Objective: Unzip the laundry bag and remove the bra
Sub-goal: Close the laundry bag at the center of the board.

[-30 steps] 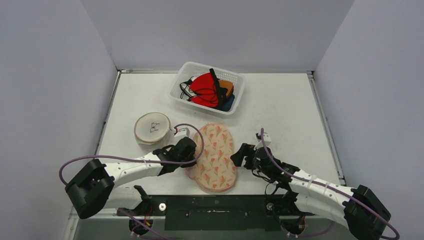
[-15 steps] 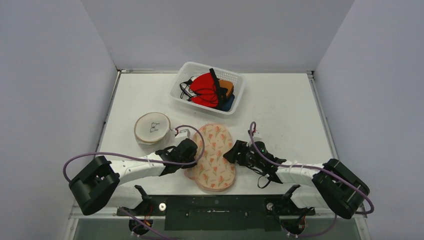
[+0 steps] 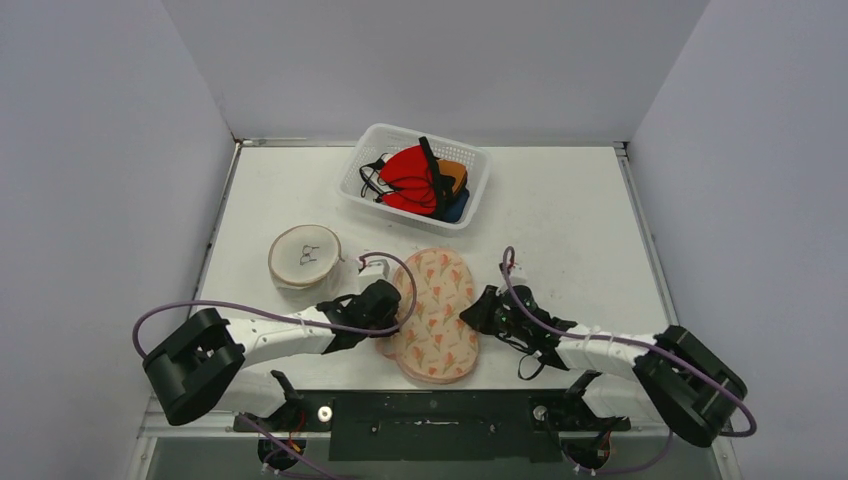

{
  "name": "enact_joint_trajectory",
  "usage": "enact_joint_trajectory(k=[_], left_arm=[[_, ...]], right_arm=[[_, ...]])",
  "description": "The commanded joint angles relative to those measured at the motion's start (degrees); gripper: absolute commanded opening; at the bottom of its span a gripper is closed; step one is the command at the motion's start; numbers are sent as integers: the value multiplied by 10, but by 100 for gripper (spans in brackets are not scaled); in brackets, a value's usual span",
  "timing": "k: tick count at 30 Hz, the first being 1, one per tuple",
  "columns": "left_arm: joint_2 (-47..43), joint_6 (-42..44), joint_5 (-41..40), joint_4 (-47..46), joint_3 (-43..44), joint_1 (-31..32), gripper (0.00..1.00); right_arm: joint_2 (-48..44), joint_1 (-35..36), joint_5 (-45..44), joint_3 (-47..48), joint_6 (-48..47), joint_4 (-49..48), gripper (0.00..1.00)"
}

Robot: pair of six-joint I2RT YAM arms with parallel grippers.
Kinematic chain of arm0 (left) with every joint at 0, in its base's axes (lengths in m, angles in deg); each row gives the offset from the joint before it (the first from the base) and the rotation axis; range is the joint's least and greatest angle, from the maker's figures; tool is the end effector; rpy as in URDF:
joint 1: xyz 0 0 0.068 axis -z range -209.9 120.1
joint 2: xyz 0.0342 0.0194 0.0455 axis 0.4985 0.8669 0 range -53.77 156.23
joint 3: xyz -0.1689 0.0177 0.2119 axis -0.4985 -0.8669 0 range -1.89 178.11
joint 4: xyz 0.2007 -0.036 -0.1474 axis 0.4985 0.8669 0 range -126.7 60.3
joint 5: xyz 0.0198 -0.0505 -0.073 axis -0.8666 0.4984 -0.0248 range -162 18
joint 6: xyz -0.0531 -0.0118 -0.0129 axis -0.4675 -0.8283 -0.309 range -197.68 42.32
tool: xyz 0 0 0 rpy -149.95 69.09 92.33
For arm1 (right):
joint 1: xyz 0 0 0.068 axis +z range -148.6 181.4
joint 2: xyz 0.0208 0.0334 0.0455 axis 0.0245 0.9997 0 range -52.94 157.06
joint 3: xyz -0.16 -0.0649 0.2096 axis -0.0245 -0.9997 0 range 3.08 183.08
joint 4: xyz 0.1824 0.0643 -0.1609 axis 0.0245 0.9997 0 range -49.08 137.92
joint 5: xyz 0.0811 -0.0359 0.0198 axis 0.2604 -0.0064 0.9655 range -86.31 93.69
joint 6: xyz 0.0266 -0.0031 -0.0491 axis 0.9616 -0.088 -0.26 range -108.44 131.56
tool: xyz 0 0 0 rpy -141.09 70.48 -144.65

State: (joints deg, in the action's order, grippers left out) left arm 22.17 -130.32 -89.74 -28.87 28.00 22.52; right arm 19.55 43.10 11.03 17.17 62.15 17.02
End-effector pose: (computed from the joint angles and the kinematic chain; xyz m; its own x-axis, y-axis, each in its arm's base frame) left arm 0.1480 -0.1731 0.1517 -0.8118 -0.1864 -0.5534 0.0000 0.9477 -0.3192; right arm 0.1515 0.1416 0.1322 -0.8390 0.2789 -0.4673 -0.1419 0.7168 0.6827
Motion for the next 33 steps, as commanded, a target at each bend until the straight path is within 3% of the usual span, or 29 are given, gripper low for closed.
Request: enact_joint_trajectory(k=[1, 7, 13, 17, 21, 24, 28, 33], left_arm=[[25, 30, 3, -38, 29, 28, 0], [72, 36, 12, -59, 86, 48, 0], [63, 22, -11, -3, 112, 53, 1], [-1, 20, -24, 39, 104, 53, 15], [-57, 23, -22, 74, 101, 53, 41], [-84, 24, -21, 94, 111, 55, 44], [-98, 40, 46, 11, 105, 57, 41], [-41, 57, 143, -142, 96, 57, 25]], right_arm=[[-115, -1, -92, -30, -19, 89, 5], [-264, -1, -130, -58, -21, 191, 6], [-322, 0, -136, -47, -29, 268, 51], [-342, 0, -139, -33, -32, 300, 66], [-349, 0, -145, -16, -34, 328, 74], [-357, 1, -146, -13, -33, 334, 77], [-374, 1, -135, -18, -31, 322, 75], [-400, 1, -103, -24, -38, 295, 76]])
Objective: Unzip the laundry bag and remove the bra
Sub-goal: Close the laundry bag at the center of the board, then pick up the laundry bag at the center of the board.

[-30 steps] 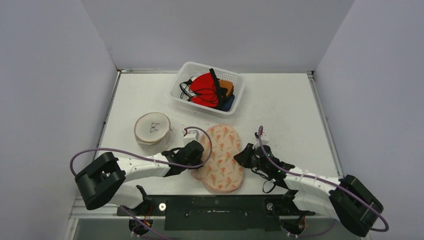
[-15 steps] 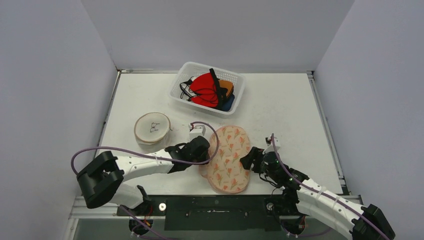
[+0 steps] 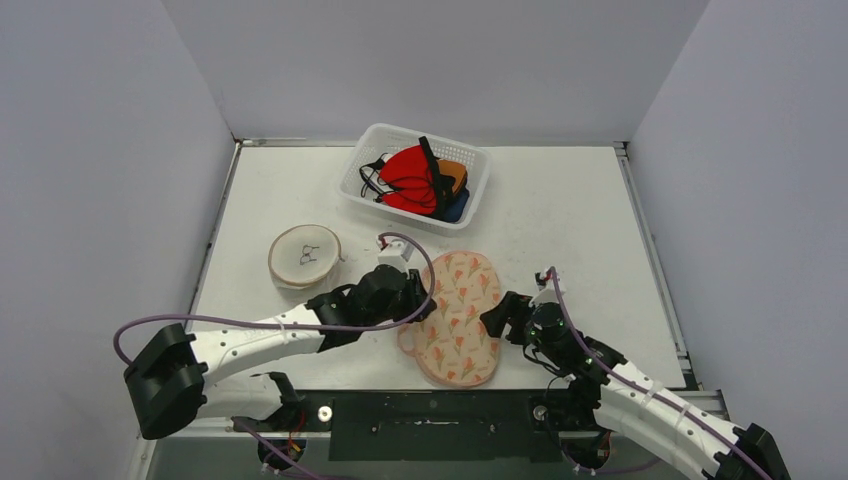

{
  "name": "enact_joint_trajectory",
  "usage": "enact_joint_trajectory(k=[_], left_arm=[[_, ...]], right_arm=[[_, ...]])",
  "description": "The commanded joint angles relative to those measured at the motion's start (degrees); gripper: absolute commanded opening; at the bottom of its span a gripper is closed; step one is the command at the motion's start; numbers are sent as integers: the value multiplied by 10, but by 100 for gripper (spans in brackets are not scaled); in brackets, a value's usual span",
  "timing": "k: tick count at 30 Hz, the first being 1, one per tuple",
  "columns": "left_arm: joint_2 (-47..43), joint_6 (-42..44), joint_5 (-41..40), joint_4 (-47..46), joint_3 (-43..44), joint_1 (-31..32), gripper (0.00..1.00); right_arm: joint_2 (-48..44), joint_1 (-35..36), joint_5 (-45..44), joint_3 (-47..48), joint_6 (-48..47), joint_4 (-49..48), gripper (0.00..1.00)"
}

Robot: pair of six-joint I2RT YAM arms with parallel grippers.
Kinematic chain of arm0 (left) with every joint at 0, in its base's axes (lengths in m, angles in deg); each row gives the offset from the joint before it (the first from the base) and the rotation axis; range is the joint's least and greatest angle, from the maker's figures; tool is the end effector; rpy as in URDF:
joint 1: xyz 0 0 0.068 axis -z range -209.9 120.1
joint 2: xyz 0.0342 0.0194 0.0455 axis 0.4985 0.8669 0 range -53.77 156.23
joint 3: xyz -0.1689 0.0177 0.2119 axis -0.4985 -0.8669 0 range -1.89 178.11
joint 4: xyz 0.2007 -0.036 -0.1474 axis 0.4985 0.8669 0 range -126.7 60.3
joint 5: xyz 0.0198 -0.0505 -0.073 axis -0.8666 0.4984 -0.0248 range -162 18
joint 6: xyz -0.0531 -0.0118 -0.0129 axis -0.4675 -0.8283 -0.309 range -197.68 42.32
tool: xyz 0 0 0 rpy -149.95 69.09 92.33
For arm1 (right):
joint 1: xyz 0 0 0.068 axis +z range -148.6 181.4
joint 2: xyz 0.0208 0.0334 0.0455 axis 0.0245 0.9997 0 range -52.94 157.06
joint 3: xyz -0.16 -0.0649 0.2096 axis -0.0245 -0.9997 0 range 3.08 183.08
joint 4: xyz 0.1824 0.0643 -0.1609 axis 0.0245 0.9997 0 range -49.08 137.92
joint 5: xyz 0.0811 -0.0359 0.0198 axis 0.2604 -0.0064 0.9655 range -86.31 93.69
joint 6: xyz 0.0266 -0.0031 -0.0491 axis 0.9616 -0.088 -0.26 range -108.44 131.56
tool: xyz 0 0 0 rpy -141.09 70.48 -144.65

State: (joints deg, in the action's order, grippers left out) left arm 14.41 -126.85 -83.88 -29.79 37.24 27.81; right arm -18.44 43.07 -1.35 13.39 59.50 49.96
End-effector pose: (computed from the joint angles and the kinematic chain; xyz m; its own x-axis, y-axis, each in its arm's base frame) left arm 0.1386 -0.2046 0.2304 -0.7636 -0.1777 -0.6207 0.2453 0.8095 -0.5334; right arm 0.1038 0.0878 0.1593 -0.7251 0.3447 -0.5961 -0.1029 0.8017 0.5888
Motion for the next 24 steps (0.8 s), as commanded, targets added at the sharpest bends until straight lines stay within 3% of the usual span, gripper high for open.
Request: enact_joint_trajectory(k=[1, 5, 12, 24], left_arm=[[53, 22, 97, -147, 2, 4, 21], [95, 2, 107, -183, -30, 3, 10], [106, -23, 66, -205, -118, 4, 4], [145, -28, 53, -245, -159, 4, 2]], right_arm=[[-24, 2, 31, 13, -12, -42, 76], [-39, 2, 46, 14, -2, -67, 77], [-29, 1, 46, 23, 11, -166, 77], [238, 1, 85, 99, -27, -314, 66]])
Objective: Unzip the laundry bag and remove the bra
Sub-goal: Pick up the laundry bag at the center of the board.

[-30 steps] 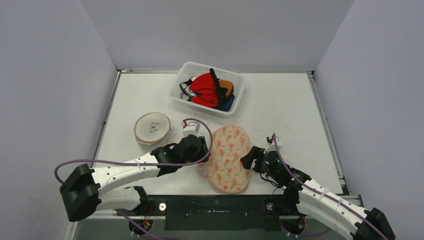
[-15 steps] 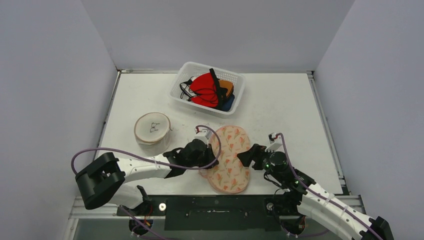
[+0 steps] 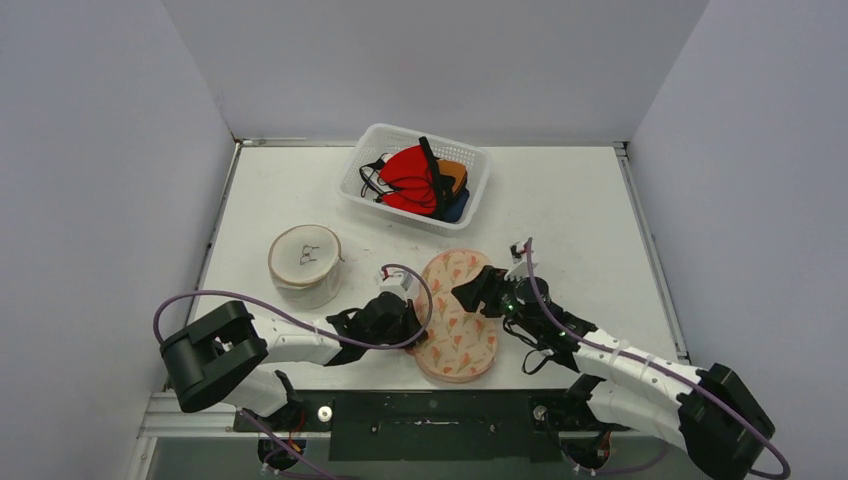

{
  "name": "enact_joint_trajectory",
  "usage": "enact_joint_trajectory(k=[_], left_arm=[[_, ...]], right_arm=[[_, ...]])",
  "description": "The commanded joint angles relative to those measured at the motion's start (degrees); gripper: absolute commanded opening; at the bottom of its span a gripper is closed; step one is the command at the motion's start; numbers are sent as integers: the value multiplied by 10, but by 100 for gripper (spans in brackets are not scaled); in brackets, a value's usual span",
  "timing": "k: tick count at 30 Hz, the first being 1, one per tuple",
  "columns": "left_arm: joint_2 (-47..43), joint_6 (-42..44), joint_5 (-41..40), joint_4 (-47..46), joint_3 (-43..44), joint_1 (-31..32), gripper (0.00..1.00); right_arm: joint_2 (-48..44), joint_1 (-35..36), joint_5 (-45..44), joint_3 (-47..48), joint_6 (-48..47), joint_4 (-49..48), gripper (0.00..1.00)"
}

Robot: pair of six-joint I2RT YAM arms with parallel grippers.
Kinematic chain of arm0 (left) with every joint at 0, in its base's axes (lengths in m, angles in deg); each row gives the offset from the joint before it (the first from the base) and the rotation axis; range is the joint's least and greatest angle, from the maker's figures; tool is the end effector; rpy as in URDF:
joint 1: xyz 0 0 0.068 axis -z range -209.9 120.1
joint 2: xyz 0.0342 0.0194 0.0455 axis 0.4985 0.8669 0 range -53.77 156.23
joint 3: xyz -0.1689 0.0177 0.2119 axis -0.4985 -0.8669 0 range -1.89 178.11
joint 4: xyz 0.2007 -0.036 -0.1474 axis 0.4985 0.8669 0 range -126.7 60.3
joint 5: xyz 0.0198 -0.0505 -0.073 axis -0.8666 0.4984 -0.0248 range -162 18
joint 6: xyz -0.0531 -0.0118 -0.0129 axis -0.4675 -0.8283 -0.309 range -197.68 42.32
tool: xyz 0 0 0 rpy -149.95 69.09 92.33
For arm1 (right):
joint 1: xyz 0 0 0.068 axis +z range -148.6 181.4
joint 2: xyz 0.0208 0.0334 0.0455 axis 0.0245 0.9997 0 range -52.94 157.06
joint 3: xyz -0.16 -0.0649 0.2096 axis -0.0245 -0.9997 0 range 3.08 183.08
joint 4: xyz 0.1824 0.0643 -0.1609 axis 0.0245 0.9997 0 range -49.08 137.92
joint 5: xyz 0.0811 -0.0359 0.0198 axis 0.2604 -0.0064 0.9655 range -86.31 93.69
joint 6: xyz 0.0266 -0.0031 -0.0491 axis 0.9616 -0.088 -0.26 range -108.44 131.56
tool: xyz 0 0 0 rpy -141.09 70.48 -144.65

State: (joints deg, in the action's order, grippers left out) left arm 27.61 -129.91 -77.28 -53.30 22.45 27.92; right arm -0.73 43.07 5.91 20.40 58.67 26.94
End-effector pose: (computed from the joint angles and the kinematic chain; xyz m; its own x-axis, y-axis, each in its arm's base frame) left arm 0.1330 -0.2048 0.1363 -0.8483 -0.1299 -0.5134 0.2202 0.7951 -0.5651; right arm 0.1415 0.1279 0.1960 -0.6880 0.3678 -0.6256 -0.2751 0.6655 0.6938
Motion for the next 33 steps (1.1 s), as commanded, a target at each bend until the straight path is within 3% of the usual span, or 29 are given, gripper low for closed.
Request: enact_joint_trajectory(k=[1, 10, 14, 23, 28, 33], left_arm=[[12, 3, -14, -10, -12, 3, 2], [0, 3, -10, -19, -21, 6, 2], [-9, 3, -10, -18, -21, 6, 2], [-45, 12, -23, 4, -13, 8, 2], [-47, 13, -27, 12, -14, 10, 2], [-44, 11, -38, 16, -17, 17, 2]], right_arm=[[88, -1, 6, 30, -19, -89, 65], [171, -37, 0, -11, -1, -119, 61], [105, -37, 7, 1, -19, -58, 67], [-122, -43, -34, -2, -8, 184, 87], [-132, -50, 41, -36, 21, 179, 94], [-127, -57, 58, -53, 33, 181, 97]])
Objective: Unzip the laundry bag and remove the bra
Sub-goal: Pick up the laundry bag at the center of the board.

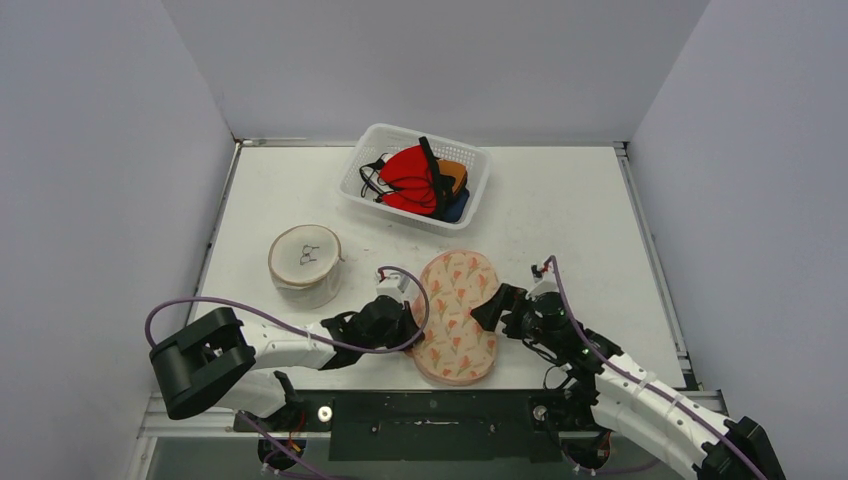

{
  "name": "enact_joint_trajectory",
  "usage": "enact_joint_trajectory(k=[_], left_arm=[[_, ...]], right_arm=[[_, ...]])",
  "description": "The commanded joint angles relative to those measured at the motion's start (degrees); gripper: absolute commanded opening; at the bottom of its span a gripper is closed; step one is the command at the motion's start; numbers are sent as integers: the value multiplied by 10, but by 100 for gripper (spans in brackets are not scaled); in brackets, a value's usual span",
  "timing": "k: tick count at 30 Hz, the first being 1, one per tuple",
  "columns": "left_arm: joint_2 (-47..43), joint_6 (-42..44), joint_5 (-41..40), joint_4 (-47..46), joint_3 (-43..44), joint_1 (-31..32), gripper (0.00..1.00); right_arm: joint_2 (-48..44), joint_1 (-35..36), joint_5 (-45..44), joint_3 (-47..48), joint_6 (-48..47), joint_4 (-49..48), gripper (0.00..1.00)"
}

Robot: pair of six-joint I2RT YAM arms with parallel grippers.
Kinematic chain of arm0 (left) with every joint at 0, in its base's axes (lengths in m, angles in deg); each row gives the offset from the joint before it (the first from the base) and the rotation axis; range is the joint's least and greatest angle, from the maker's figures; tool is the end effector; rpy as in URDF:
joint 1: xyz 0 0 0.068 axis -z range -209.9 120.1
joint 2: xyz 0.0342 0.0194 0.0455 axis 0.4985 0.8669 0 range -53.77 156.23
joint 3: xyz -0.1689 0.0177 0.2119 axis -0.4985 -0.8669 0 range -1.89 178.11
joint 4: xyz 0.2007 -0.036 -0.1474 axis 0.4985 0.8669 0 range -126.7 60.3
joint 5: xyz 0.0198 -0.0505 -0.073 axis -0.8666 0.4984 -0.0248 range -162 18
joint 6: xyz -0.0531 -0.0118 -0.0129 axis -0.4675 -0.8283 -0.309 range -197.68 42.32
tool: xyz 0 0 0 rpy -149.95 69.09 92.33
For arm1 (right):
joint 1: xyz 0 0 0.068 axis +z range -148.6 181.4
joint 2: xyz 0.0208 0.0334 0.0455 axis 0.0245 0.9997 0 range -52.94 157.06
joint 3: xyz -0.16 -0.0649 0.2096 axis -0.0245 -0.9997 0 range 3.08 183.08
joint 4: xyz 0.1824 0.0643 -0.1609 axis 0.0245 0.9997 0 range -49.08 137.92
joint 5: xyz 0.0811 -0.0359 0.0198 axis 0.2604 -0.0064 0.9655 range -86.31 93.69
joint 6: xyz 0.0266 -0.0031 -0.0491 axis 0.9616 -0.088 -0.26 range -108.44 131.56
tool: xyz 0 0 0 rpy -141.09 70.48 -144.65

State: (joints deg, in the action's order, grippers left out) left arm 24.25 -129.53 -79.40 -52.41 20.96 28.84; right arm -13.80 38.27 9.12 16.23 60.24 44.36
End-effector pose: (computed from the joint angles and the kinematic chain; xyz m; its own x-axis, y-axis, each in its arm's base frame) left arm 0.1263 -0.1986 0.1410 -0.8297 -0.1360 -0.5414 0.2324 0.7976 -0.5566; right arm 0.1187 0.0936 0.1752 -0.7576 0.3664 -0.5401 -0.1426 0.7146 0.6848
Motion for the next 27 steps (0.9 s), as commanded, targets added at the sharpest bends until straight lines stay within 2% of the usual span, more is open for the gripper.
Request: enact_joint_trajectory(k=[1, 6, 12, 16, 19, 23, 27], left_arm=[[-8, 7, -18, 8, -3, 9, 2], [6, 4, -19, 2, -3, 13, 2], [11, 2, -21, -3, -3, 18, 2], [16, 0, -21, -7, -3, 21, 2], [20, 1, -22, -10, -3, 22, 2], [22, 2, -23, -11, -2, 22, 2], [24, 6, -23, -11, -2, 22, 2]], right_arm=[[10, -11, 30, -16, 19, 5, 97], [44, -26, 64, -51, 37, -69, 97], [92, -59, 144, -87, 50, -190, 91], [135, -86, 175, -88, 44, -225, 87], [180, -106, 200, -93, 41, -257, 82], [230, -121, 229, -100, 41, -317, 66], [260, -122, 259, -99, 39, -351, 54]])
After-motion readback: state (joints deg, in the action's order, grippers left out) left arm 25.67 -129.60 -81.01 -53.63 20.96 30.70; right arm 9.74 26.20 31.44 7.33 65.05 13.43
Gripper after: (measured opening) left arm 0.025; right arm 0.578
